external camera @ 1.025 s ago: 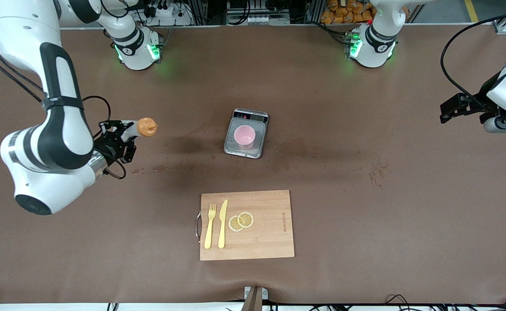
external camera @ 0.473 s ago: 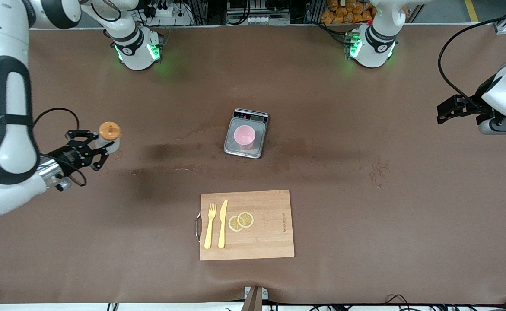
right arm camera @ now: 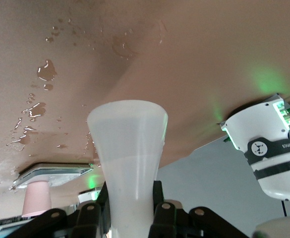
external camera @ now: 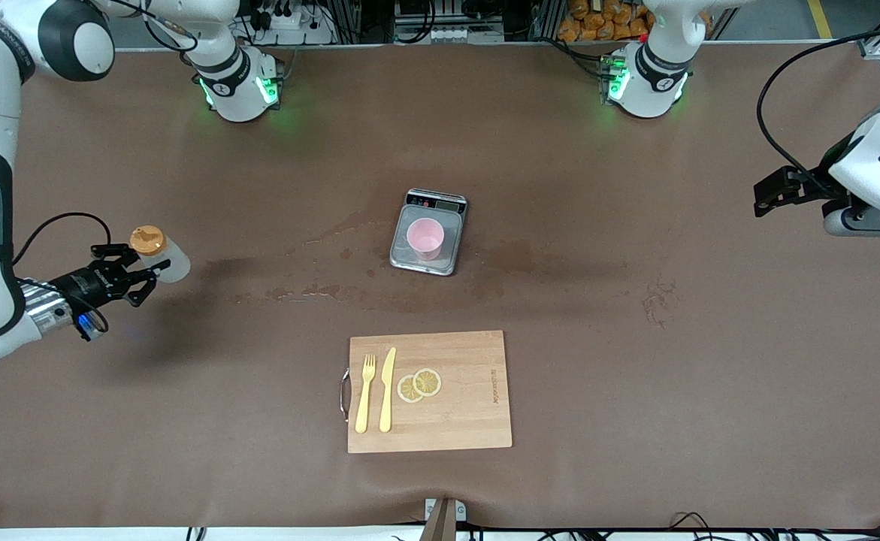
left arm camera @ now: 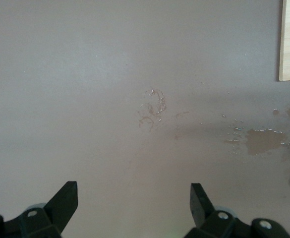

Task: Add sauce to pink cup with both arms
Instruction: 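Set the bottle down on the table and open the right gripper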

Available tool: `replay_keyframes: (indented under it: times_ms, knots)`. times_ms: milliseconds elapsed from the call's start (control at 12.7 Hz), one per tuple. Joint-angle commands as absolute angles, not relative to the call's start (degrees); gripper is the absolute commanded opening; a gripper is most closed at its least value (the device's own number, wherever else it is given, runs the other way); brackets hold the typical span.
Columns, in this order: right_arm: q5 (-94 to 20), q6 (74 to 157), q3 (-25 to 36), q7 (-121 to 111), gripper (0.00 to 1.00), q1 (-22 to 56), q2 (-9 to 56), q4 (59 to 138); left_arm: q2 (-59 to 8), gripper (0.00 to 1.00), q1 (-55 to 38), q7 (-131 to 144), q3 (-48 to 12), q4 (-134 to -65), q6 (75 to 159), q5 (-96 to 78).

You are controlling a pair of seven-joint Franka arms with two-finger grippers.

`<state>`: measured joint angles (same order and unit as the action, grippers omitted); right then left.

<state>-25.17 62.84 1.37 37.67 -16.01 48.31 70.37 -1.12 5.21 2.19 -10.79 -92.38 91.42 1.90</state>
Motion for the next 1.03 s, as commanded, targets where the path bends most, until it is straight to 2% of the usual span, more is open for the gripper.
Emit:
replay_keyframes:
  times_ms: [0,473,552,631,710,867,946]
  knots:
    - [-27.5,64.15,0.44,34.46,0.0,-17.84,50.97,70.05,-0.53,1.0,5.19,2.28,-10.9,-92.2,90.79,0.79]
    - [-27.51,67.67,0.44,27.25,0.01,-21.27,56.51,70.05,-0.18,1.0,5.54,2.29,-11.51,-93.34,90.79,0.79]
    - [-27.51,67.68,0.44,27.33,0.05,-21.36,56.86,70.05,-0.09,1.0,5.54,2.29,-11.51,-93.43,90.79,0.79]
    - [-27.51,68.11,0.44,27.33,0.17,-21.36,57.21,70.05,0.0,1.0,5.54,2.37,-11.51,-93.78,90.7,0.7]
    - [-27.51,68.81,0.53,27.42,0.37,-21.27,57.65,70.05,0.0,1.0,5.54,2.37,-11.51,-93.87,90.7,0.79]
    - [-27.42,68.91,0.44,27.77,0.6,-21.27,58.09,70.05,0.0,1.0,5.54,2.37,-11.51,-93.96,90.7,0.79]
    - [-27.42,68.91,0.53,28.03,0.91,-21.36,58.1,70.05,0.0,1.0,5.54,2.46,-11.51,-93.96,90.7,0.79]
